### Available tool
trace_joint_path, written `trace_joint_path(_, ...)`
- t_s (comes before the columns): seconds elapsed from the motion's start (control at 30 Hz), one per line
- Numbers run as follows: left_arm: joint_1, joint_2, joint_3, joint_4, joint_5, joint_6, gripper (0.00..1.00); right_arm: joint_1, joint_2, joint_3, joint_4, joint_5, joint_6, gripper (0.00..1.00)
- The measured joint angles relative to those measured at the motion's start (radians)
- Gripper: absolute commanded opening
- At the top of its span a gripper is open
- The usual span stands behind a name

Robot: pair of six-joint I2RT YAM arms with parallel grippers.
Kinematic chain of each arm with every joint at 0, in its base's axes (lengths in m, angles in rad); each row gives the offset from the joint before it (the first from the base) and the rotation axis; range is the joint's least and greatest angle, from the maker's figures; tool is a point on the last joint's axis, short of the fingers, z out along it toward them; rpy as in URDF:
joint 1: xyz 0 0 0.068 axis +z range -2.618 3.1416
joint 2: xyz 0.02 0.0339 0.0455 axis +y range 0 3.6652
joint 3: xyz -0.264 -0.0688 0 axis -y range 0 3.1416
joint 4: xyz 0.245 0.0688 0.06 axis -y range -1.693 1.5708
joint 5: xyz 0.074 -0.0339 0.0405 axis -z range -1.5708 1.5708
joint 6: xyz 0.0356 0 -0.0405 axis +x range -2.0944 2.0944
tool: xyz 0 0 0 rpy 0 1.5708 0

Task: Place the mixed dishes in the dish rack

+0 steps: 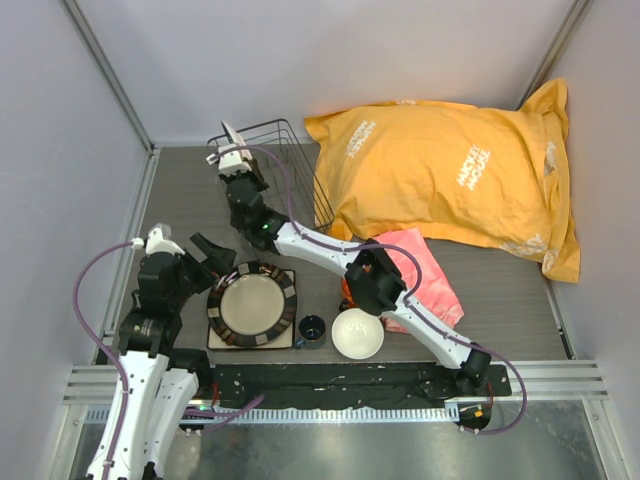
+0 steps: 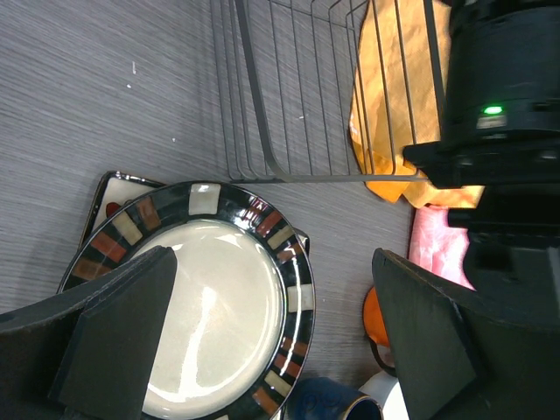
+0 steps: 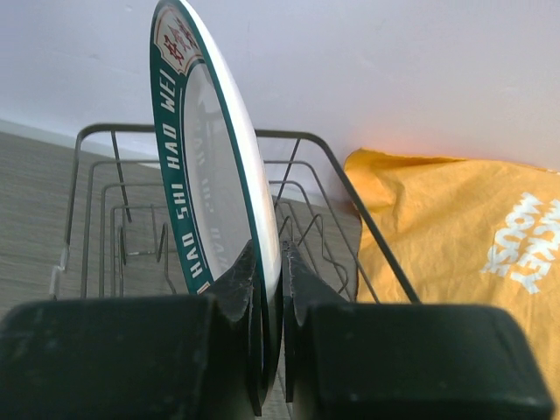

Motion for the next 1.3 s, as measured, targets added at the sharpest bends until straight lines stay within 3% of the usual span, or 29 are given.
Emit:
trace_joint_path(0.43,0.000,-0.009,0.000,-0.002,0.000,0.000,0.99,-0.010,0.066,0.016,-0.043,0.000,0.076,0.01)
trace_joint_path(0.6,0.000,-0.013,0.000,-0.005,0.000,0.000,1.00,-0.022,0.066,0.007,-0.047,-0.031,0.121,0.16)
trace_joint_path(0.7,0.000,-0.014,0.000,-0.005,0.000,0.000,1.00,-0.030,0.065,-0.010,-0.031,-0.062,0.144,0.20)
trace_joint_path(1.3,0.000,-0.013,0.000,-0.008,0.000,0.000,1.00,-0.028,0.065,-0.098,-0.052,-0.126,0.178,0.29)
